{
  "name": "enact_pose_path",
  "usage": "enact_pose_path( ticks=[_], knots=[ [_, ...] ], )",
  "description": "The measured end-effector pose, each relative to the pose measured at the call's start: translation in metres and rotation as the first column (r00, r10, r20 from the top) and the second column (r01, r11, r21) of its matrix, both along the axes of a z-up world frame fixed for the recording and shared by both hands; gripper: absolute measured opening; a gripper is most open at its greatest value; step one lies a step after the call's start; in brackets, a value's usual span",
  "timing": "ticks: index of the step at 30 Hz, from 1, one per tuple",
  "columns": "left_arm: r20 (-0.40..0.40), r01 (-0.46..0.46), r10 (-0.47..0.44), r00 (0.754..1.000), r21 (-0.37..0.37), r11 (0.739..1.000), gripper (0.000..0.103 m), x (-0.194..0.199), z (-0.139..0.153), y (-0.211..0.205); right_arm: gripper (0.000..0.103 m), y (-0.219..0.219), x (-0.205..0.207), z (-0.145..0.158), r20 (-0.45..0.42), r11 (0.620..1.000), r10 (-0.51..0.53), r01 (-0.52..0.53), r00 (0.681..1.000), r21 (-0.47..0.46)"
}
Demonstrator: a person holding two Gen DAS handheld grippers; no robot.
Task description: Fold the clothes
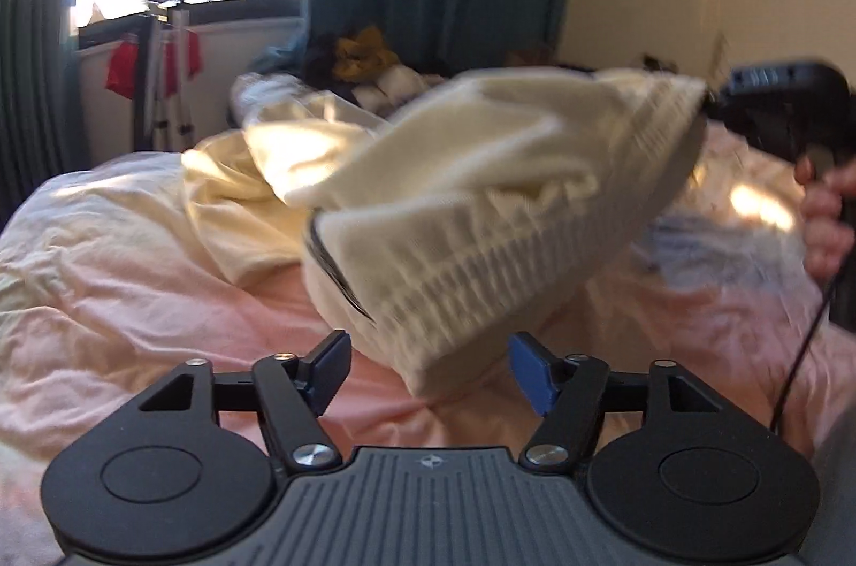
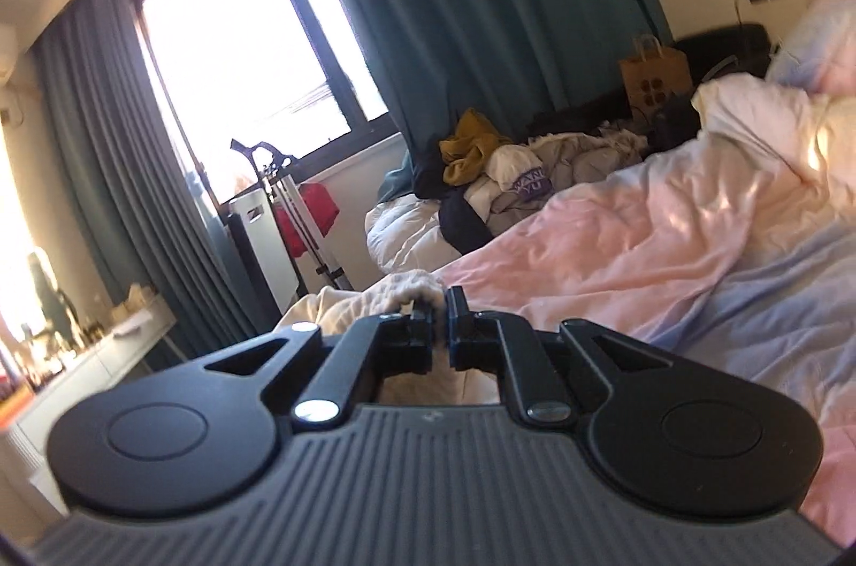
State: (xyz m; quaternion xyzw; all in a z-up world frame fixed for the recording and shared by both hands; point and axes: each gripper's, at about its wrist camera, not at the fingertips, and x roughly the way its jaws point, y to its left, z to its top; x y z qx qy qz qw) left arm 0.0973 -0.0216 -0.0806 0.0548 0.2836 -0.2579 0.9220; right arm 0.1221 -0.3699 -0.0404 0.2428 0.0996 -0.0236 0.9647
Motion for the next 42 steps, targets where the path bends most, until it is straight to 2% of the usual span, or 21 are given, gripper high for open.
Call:
enact_pose_path(
  ticks=[2,6,9,12,13,16,17,19,24,28,30,32,34,36,37,39,41,42],
  knots=[
    [-0.004,0.011,-0.010,1.000,0.037,0.999,0.073,0.002,-0.011,-0.009,0.008,0.001,0.000,-0.004,-0.020,1.000,-0.007,0.007,1.000,-0.007],
    [0.018,-0.092,0.091,0.996,0.108,0.990,0.076,0.019,-0.032,-0.018,0.009,0.008,-0.008,-0.013,-0.036,0.999,0.012,-0.014,0.999,-0.036],
    [-0.009,-0.125,0.127,0.992,0.100,0.987,0.071,0.039,-0.046,-0.017,0.009,0.011,-0.009,-0.020,-0.069,0.998,0.034,-0.037,0.997,-0.043],
    [-0.037,-0.161,0.164,0.986,0.082,0.984,0.064,0.058,-0.057,-0.015,0.009,0.011,-0.006,-0.033,-0.137,0.998,0.056,-0.057,0.989,-0.002],
    [-0.050,-0.166,0.169,0.984,0.060,0.984,0.058,0.062,-0.060,-0.012,0.009,0.011,-0.005,-0.038,-0.160,0.998,0.063,-0.062,0.985,0.014],
    [-0.072,-0.178,0.177,0.982,-0.003,0.984,0.027,0.067,-0.060,-0.005,0.010,0.012,-0.004,-0.049,-0.201,0.997,0.074,-0.067,0.977,0.040],
    [-0.074,-0.180,0.178,0.981,-0.024,0.983,0.019,0.066,-0.058,-0.003,0.010,0.012,-0.004,-0.052,-0.206,0.996,0.079,-0.071,0.975,0.045],
    [-0.064,-0.198,0.194,0.979,-0.074,0.977,0.016,0.061,-0.047,0.003,0.011,0.015,-0.004,-0.056,-0.218,0.997,0.080,-0.072,0.973,0.042],
    [-0.043,-0.308,0.305,0.951,-0.198,0.931,0.009,0.057,-0.015,0.034,0.013,0.027,-0.004,-0.058,-0.236,0.995,0.095,-0.096,0.967,0.007],
    [-0.010,-0.401,0.419,0.908,-0.311,0.862,0.008,0.053,0.018,0.069,0.013,0.038,0.000,-0.062,-0.248,0.987,0.153,-0.158,0.957,-0.001],
    [0.032,-0.424,0.463,0.886,-0.349,0.835,0.007,0.050,0.037,0.084,0.011,0.049,-0.006,-0.056,-0.208,0.979,0.187,-0.200,0.960,-0.045],
    [0.070,-0.434,0.491,0.869,-0.369,0.822,0.007,0.048,0.052,0.097,0.010,0.063,-0.016,-0.043,-0.132,0.969,0.186,-0.204,0.974,-0.140],
    [0.093,-0.440,0.500,0.861,-0.356,0.824,0.008,0.051,0.062,0.106,0.010,0.079,-0.027,-0.030,-0.047,0.955,0.162,-0.168,0.986,-0.242],
    [0.088,-0.438,0.482,0.872,-0.299,0.848,0.008,0.058,0.062,0.109,0.010,0.094,-0.040,-0.019,0.035,0.932,0.121,-0.101,0.992,-0.348],
    [0.082,-0.435,0.471,0.879,-0.268,0.860,0.008,0.061,0.061,0.111,0.010,0.103,-0.044,-0.017,0.046,0.904,0.092,-0.064,0.995,-0.422],
    [0.073,-0.414,0.427,0.901,-0.151,0.898,0.008,0.067,0.052,0.105,0.010,0.123,-0.047,-0.024,-0.028,0.828,0.025,-0.036,0.999,-0.559],
    [0.060,-0.390,0.393,0.918,-0.057,0.919,0.009,0.072,0.038,0.103,0.010,0.132,-0.042,-0.042,-0.189,0.823,0.019,-0.122,0.982,-0.555],
    [0.050,-0.377,0.377,0.925,-0.018,0.926,0.009,0.074,0.030,0.103,0.010,0.131,-0.038,-0.051,-0.261,0.844,0.045,-0.177,0.964,-0.507]
  ],
)
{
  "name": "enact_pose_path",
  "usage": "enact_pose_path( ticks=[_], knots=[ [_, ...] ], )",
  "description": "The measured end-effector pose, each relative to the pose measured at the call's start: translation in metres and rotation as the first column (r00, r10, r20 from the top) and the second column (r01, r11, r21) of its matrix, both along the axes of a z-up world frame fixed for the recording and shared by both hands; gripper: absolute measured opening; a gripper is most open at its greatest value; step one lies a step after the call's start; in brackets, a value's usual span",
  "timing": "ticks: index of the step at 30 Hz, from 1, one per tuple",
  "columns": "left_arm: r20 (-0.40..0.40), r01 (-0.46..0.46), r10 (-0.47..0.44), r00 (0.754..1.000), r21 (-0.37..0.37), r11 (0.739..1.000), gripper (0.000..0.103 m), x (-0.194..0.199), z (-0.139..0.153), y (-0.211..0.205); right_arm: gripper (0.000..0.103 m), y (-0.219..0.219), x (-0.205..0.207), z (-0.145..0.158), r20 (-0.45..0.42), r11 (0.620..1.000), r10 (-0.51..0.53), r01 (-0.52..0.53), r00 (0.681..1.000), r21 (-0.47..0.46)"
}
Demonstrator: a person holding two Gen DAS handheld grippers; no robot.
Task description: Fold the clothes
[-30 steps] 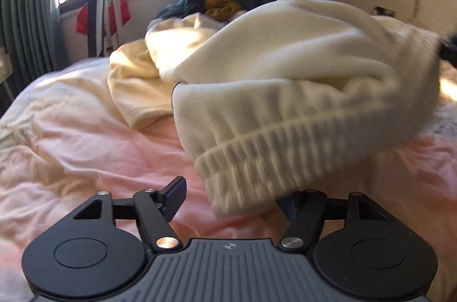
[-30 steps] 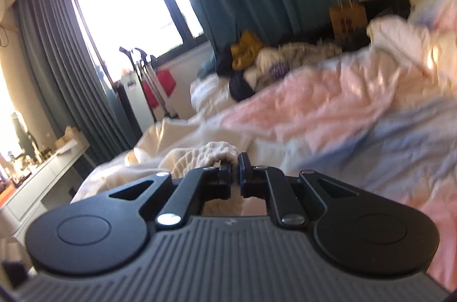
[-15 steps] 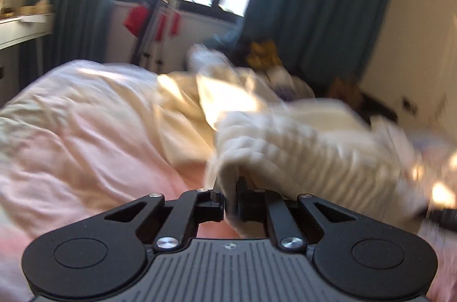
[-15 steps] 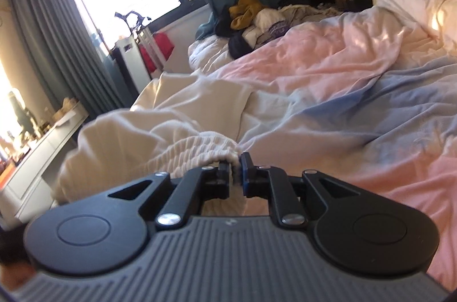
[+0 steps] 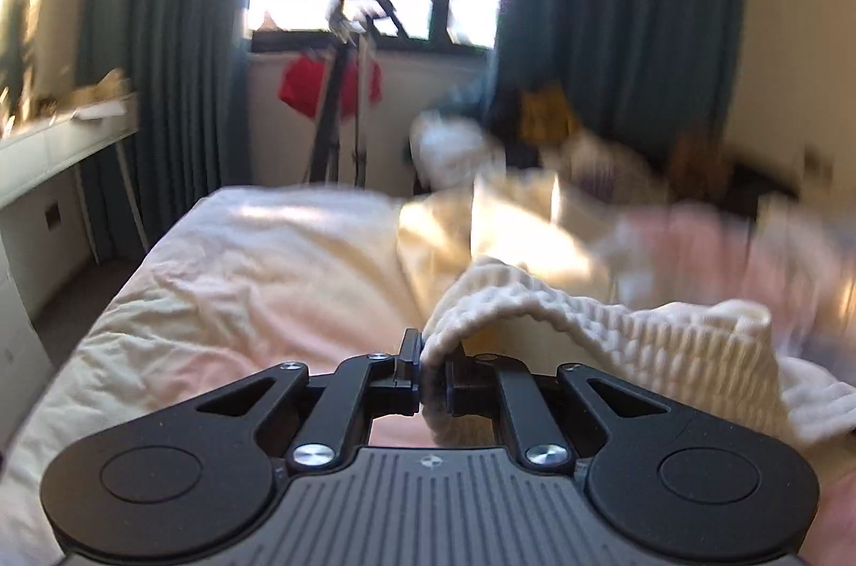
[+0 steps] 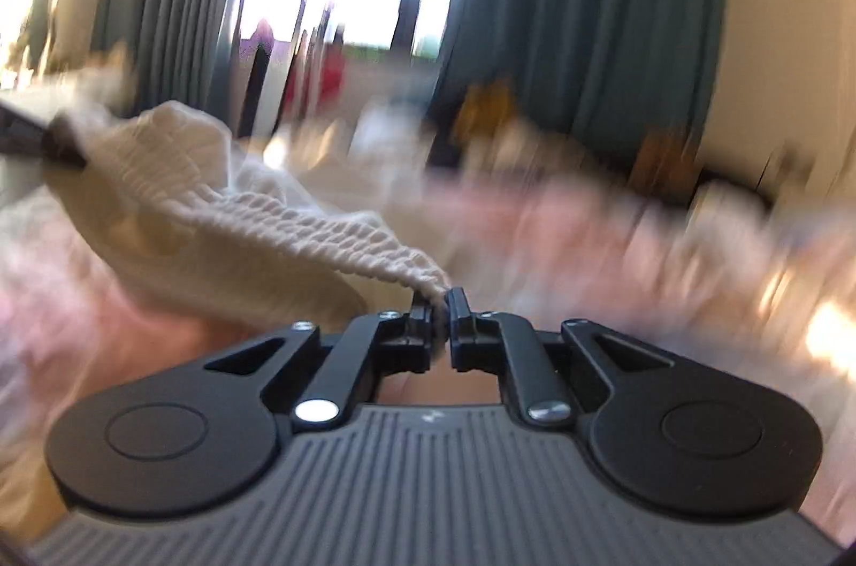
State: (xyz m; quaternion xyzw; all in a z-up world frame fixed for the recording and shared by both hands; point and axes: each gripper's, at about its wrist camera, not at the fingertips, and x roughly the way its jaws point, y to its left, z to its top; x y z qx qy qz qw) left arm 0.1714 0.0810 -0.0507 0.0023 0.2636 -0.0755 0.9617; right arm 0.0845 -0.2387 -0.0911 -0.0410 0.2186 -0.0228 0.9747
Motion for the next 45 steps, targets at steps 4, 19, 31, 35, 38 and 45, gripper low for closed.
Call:
enact_pose_path(
  ticks=[4,19,31,35,38,45],
  knots=[
    [-0.067,0.025,-0.024,0.997,0.011,1.000,0.011,0.004,-0.020,0.011,0.011,-0.012,0.011,-0.017,-0.139,0.985,0.032,-0.008,0.990,0.172],
    [-0.135,-0.068,0.056,0.989,-0.084,0.994,0.009,0.046,-0.047,0.025,0.026,-0.016,0.028,-0.044,-0.228,0.960,0.032,0.034,0.973,0.280],
    [0.075,-0.180,0.190,0.979,-0.121,0.976,0.008,0.066,0.085,0.092,0.012,0.065,0.016,0.009,-0.051,0.844,0.273,-0.214,0.961,0.492],
    [0.105,-0.256,0.261,0.960,-0.057,0.965,0.008,0.093,0.106,0.142,0.012,0.130,0.033,0.024,0.010,0.769,0.406,-0.347,0.914,0.537],
    [0.073,-0.307,0.307,0.949,-0.007,0.952,0.008,0.119,0.085,0.181,0.012,0.183,0.051,0.022,0.040,0.714,0.509,-0.448,0.860,0.538],
    [-0.042,-0.337,0.336,0.941,-0.018,0.941,0.012,0.147,-0.003,0.242,0.013,0.256,0.106,-0.026,-0.070,0.653,0.641,-0.494,0.765,0.574]
  ],
)
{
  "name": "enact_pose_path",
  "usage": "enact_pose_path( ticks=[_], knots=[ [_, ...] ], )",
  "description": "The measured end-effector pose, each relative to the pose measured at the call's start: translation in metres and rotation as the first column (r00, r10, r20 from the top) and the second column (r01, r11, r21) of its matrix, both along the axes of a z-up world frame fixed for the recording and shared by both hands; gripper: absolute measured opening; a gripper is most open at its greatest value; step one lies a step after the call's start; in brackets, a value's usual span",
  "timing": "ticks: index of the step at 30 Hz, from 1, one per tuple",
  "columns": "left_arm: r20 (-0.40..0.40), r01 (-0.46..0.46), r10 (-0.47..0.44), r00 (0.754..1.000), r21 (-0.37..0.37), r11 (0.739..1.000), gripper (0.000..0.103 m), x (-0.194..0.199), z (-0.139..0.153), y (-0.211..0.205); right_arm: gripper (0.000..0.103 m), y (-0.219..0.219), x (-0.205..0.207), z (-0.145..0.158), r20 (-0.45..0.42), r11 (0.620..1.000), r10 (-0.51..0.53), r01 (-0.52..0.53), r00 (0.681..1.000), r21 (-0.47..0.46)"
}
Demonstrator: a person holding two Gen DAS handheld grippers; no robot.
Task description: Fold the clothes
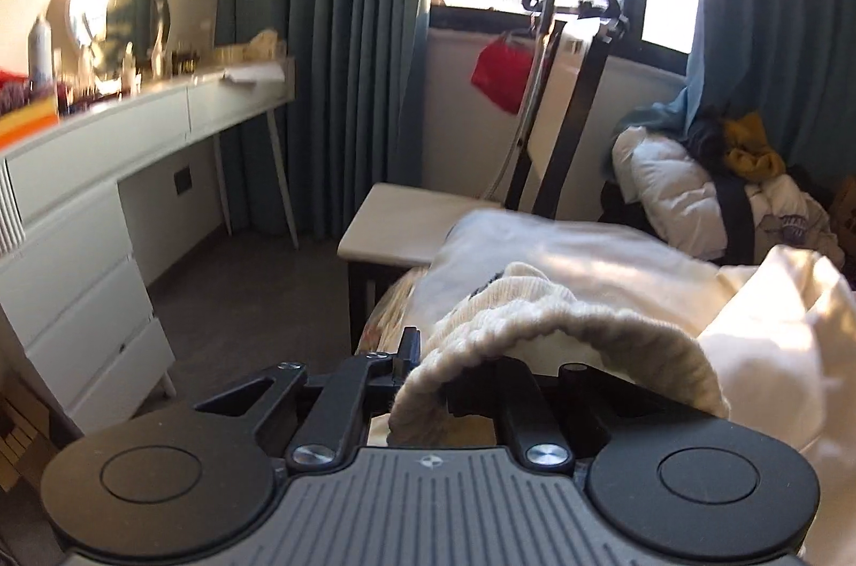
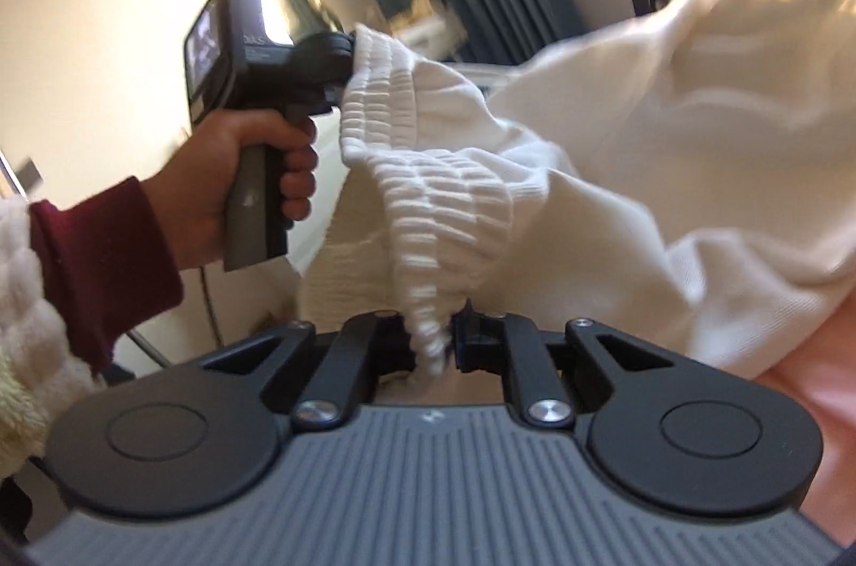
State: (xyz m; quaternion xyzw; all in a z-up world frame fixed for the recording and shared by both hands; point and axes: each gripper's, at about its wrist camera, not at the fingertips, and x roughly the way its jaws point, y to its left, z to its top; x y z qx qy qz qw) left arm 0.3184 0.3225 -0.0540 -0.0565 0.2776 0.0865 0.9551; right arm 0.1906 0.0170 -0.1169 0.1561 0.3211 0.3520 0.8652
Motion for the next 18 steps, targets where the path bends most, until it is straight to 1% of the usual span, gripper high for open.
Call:
enact_pose_path(
  ticks=[2,3,4,7,8,9,11,12,13,15,16,17,18],
  knots=[
    [-0.010,0.000,0.000,1.000,-0.028,1.000,0.015,-0.001,-0.012,0.011,0.013,0.004,0.008,-0.011,-0.037,1.000,0.024,-0.024,0.999,-0.014],
    [-0.004,0.005,-0.006,1.000,-0.038,0.999,0.015,-0.004,-0.015,0.015,0.013,0.006,0.010,-0.015,-0.048,0.999,0.035,-0.036,0.998,-0.021],
    [0.010,0.014,-0.014,1.000,-0.045,0.999,0.018,-0.009,-0.015,0.018,0.013,0.007,0.010,-0.016,-0.047,0.999,0.040,-0.041,0.998,-0.028],
    [0.029,-0.007,0.008,1.000,-0.034,0.999,0.033,-0.025,-0.016,0.025,0.015,0.009,0.008,-0.009,-0.030,0.997,0.046,-0.047,0.999,-0.054],
    [0.029,-0.018,0.019,0.999,-0.032,0.999,0.040,-0.031,-0.015,0.026,0.015,0.008,0.010,-0.004,-0.024,0.997,0.047,-0.048,0.999,-0.062],
    [0.026,-0.027,0.028,0.999,-0.032,0.999,0.044,-0.037,-0.013,0.029,0.015,0.007,0.009,-0.001,-0.016,0.997,0.048,-0.048,0.999,-0.064],
    [0.024,-0.054,0.055,0.998,-0.037,0.998,0.057,-0.058,-0.011,0.033,0.018,0.003,0.008,0.006,-0.009,0.997,0.041,-0.042,0.999,-0.070],
    [0.023,-0.068,0.069,0.997,-0.040,0.997,0.058,-0.069,-0.010,0.035,0.021,0.002,0.005,0.008,-0.005,0.996,0.037,-0.037,0.999,-0.077],
    [0.022,-0.076,0.077,0.997,-0.043,0.996,0.060,-0.082,-0.009,0.037,0.025,0.003,0.001,0.012,0.003,0.996,0.036,-0.036,0.999,-0.084],
    [0.012,-0.082,0.082,0.997,-0.031,0.996,0.062,-0.110,-0.005,0.038,0.042,0.000,-0.007,0.017,0.031,0.994,0.031,-0.028,0.999,-0.110],
    [0.014,-0.088,0.088,0.996,-0.028,0.996,0.062,-0.124,-0.001,0.036,0.047,-0.003,-0.011,0.020,0.042,0.992,0.025,-0.019,0.999,-0.125],
    [0.022,-0.088,0.089,0.996,-0.037,0.995,0.063,-0.139,0.003,0.034,0.055,-0.005,-0.014,0.022,0.046,0.990,0.014,-0.008,0.999,-0.140],
    [0.032,-0.083,0.085,0.996,-0.051,0.995,0.064,-0.156,0.009,0.031,0.056,-0.008,-0.018,0.024,0.054,0.989,0.005,0.003,0.999,-0.149]
  ],
)
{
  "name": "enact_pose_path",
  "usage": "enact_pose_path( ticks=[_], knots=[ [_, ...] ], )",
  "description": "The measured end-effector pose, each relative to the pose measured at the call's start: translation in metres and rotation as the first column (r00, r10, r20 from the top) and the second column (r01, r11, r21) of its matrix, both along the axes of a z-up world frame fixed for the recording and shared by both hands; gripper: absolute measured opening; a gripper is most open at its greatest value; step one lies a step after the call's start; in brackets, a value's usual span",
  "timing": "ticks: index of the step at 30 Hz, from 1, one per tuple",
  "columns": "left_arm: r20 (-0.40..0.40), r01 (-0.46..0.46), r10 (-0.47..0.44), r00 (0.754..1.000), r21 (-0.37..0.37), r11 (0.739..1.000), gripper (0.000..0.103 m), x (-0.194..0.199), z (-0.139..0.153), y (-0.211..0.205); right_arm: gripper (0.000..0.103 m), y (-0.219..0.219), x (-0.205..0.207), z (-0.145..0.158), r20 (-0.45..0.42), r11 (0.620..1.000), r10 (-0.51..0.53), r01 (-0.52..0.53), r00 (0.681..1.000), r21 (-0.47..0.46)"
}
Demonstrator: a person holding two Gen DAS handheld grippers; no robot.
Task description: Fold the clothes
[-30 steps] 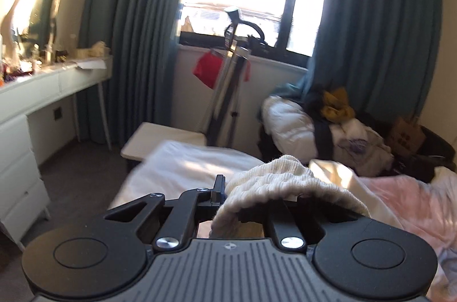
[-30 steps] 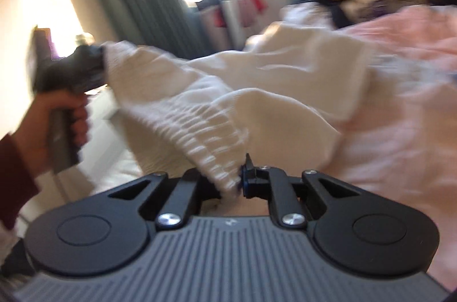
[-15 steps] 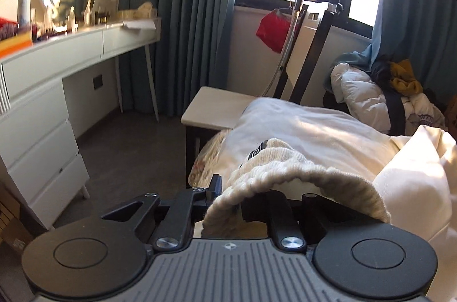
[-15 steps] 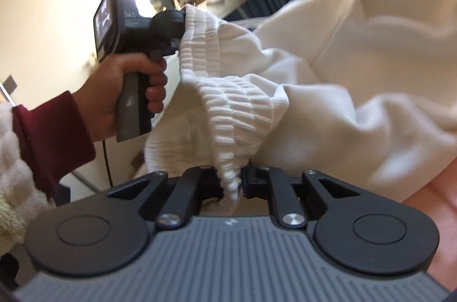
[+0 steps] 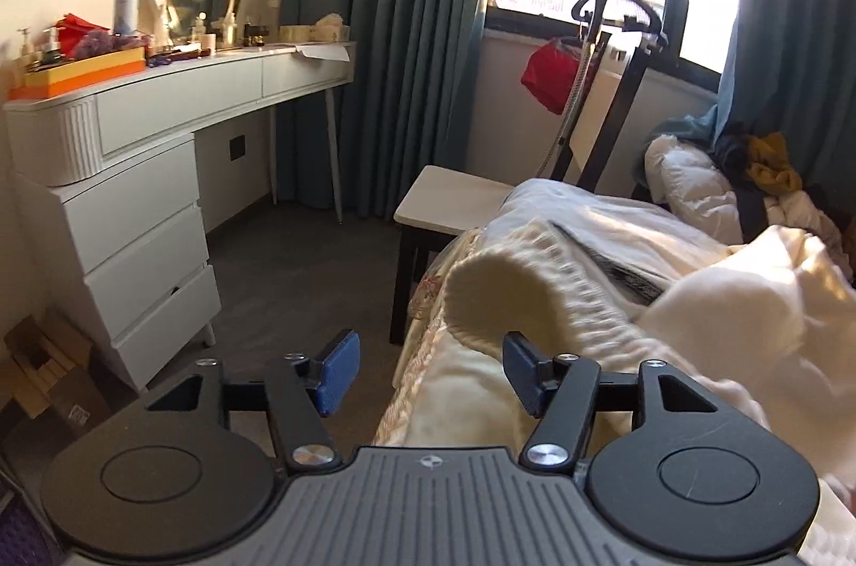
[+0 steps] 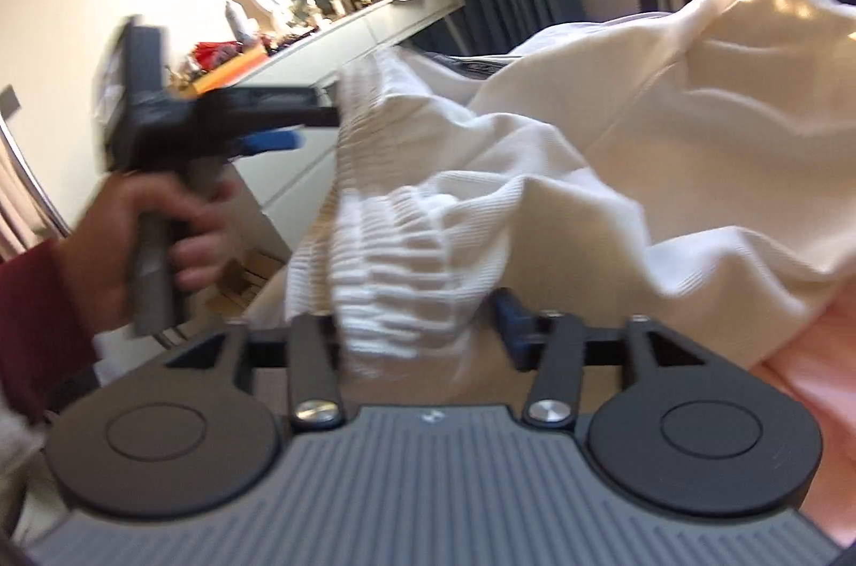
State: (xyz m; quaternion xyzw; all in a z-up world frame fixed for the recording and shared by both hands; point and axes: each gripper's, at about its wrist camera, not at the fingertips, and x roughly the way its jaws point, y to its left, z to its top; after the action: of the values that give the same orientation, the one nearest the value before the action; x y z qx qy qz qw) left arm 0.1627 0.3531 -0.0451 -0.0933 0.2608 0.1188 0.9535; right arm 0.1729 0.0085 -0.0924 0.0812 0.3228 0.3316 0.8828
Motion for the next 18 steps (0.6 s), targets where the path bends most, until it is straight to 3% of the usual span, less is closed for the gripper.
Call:
enact_pose_path(
  ticks=[6,7,9,13,18],
  knots=[
    [0.049,0.050,-0.049,0.998,-0.005,0.999,0.070,-0.068,0.034,-0.054,0.062,-0.022,-0.022,0.015,0.061,0.995,-0.067,0.071,0.996,-0.063],
    [0.057,0.058,-0.057,0.997,-0.012,0.998,0.072,-0.076,0.039,-0.065,0.066,-0.025,-0.024,0.016,0.074,0.994,-0.076,0.081,0.994,-0.072],
    [0.061,0.069,-0.067,0.996,-0.032,0.997,0.075,-0.087,0.047,-0.088,0.091,-0.031,-0.032,0.012,0.097,0.993,-0.091,0.098,0.991,-0.066],
    [0.040,0.091,-0.088,0.995,-0.063,0.994,0.075,-0.101,0.050,-0.121,0.092,-0.038,-0.036,0.003,0.055,0.996,-0.087,0.089,0.995,-0.029],
    [0.039,0.118,-0.116,0.992,-0.067,0.991,0.075,-0.109,0.050,-0.162,0.092,-0.074,-0.055,0.018,0.068,0.995,-0.096,0.097,0.993,0.000]
  ],
)
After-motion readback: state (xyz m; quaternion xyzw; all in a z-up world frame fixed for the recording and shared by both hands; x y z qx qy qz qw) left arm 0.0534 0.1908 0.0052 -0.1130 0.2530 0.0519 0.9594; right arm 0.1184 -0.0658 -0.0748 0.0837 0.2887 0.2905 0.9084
